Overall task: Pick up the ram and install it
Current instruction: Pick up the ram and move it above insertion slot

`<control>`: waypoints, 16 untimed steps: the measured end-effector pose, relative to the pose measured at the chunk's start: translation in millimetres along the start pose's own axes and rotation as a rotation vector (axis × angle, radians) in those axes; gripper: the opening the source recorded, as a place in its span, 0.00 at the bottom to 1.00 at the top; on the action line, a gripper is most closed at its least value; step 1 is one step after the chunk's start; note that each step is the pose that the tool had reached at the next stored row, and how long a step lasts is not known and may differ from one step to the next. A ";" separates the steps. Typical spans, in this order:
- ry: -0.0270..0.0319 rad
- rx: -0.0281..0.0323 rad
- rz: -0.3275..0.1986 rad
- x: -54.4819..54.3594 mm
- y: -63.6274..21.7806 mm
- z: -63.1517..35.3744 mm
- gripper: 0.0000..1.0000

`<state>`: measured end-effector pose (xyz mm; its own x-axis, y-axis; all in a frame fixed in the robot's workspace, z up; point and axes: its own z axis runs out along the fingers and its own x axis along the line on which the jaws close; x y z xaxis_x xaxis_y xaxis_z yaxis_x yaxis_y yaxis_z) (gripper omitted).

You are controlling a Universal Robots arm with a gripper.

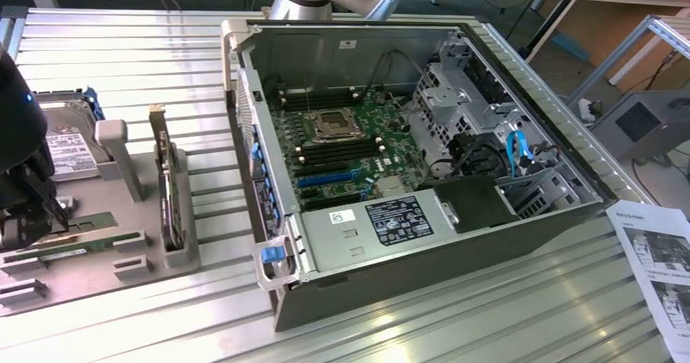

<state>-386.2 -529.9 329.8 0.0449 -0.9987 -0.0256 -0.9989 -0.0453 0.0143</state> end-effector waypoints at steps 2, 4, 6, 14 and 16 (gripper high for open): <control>0.0000 0.0000 0.000 -0.1 0.0 -3.8 0.13; 0.0001 0.0000 0.000 -0.2 0.1 -7.8 0.13; 0.0000 0.0000 0.000 -0.3 0.2 -11.9 0.13; 0.0000 -0.0001 0.000 -0.6 0.4 -24.8 0.13; 0.0000 0.0001 0.000 -0.7 0.4 -27.7 0.13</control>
<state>-386.2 -529.9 357.6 0.0449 -0.9987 -0.0256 -0.9989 -0.0452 0.0142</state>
